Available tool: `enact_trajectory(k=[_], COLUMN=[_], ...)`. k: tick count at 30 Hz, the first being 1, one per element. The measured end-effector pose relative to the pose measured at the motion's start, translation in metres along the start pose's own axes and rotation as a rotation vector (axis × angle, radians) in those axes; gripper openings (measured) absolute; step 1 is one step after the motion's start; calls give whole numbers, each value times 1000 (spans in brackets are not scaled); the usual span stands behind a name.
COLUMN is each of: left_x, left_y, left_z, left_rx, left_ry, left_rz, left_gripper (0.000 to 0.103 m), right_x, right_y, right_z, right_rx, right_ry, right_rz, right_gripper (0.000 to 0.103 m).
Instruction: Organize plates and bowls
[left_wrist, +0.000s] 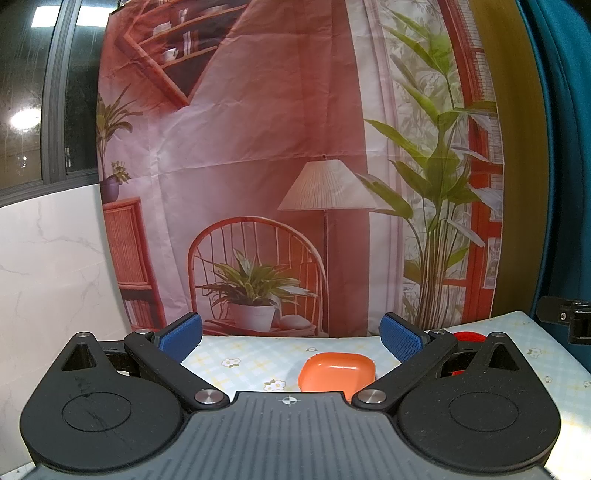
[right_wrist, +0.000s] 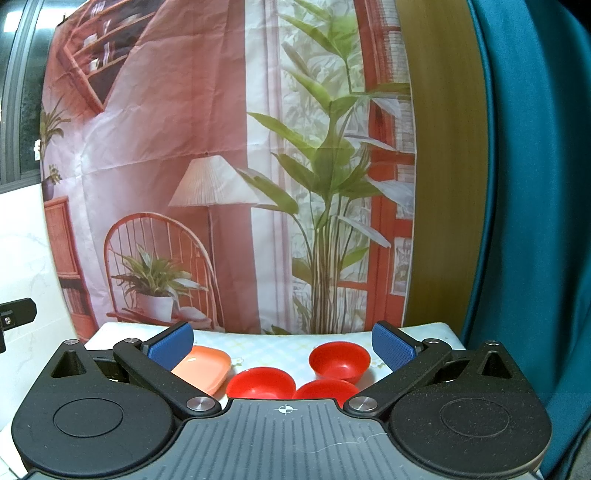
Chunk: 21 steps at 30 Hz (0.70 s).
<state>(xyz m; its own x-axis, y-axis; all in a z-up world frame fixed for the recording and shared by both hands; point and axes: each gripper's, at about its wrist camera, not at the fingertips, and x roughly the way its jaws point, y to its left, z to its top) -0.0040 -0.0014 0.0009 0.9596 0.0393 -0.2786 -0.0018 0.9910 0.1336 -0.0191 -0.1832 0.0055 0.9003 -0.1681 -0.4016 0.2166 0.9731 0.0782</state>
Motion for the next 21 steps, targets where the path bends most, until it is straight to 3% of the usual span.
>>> enact_trajectory(k=[6, 21], left_x=[3, 46], left_y=[-1, -14], left_z=[-1, -29], left_rx=[-1, 3], left_ry=[7, 72], left_rz=[9, -27], left_gripper=[103, 103], right_x=[-1, 29], right_y=[1, -7], right_z=[4, -31], right_rx=[2, 7], right_ry=[3, 11], right_rz=[0, 37], right_gripper=[103, 103])
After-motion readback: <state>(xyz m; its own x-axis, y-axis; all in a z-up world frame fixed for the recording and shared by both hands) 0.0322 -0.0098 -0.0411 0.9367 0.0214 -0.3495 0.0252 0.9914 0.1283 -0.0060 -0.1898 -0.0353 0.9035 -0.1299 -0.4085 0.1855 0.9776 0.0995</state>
